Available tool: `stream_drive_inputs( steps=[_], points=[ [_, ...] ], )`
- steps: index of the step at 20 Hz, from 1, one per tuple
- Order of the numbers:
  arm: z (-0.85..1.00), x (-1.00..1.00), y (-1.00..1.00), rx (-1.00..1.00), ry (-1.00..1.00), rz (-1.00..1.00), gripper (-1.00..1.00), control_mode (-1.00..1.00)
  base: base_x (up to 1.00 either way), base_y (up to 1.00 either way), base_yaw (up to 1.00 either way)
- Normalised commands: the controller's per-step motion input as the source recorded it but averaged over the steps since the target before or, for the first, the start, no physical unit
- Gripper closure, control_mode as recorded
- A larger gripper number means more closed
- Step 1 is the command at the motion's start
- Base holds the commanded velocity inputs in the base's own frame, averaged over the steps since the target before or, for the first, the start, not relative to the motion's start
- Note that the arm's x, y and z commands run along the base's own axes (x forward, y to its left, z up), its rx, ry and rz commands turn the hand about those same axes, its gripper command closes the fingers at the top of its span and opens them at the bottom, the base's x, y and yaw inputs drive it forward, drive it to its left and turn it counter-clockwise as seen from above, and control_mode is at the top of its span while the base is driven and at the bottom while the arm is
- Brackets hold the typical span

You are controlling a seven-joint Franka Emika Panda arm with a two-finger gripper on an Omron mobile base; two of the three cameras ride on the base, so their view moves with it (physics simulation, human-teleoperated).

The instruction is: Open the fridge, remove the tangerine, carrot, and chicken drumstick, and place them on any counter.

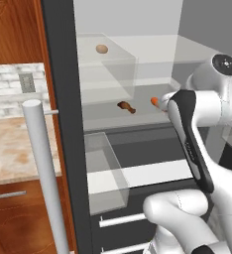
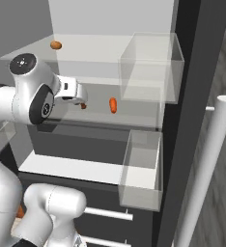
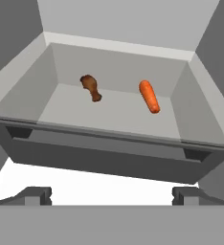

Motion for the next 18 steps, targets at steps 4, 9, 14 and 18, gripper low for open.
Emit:
stream_drive_inputs(
  steps=[4,9,14,18],
  points=[
    [-0.35,0.49,0.16,0.0,0.0,0.09,-1.0,-1.0,0.0,0.0,0.0],
    [-0.33,0.58,0.14,0.01,0.02,0.12,-1.0,-1.0,0.0,0.0,0.0],
    [-0.34,0.72,0.17,0.0,0.01,0.03,-1.0,-1.0,0.0,0.0,0.0],
    [-0.18,0.69,0.13,0.0,0.04,0.0,-1.0,-1.0,0.0,0.0,0.0]
  ],
)
